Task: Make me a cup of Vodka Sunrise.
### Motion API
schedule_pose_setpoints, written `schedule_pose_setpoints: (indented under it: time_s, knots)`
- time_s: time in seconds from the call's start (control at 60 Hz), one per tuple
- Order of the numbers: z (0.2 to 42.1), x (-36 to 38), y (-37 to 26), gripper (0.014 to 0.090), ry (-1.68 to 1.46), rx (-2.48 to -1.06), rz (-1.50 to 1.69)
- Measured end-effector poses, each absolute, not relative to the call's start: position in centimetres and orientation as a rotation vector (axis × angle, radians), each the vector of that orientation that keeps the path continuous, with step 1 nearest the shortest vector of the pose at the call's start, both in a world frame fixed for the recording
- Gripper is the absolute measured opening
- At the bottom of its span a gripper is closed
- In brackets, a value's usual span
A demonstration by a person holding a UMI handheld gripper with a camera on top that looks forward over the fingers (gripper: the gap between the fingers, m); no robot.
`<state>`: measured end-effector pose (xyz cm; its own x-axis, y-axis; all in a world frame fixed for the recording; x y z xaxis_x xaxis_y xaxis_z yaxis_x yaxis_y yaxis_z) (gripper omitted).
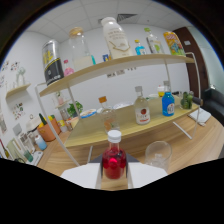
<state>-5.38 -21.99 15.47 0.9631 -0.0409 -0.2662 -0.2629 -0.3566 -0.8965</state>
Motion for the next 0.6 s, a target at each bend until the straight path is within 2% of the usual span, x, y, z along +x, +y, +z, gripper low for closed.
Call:
schedule_pose_setpoints:
  time_s: [0.183, 0.333, 0.6]
  knots:
    - [16.1, -5.7, -21.6, 0.0341, 0.605, -1.837, 0.715]
    - [18.4, -5.2, -20.9, 0.0343, 0.929, -1.6, 1.135]
    - [19.9, -3.4, -20.3, 0.034, 1.328, -1.197, 1.629]
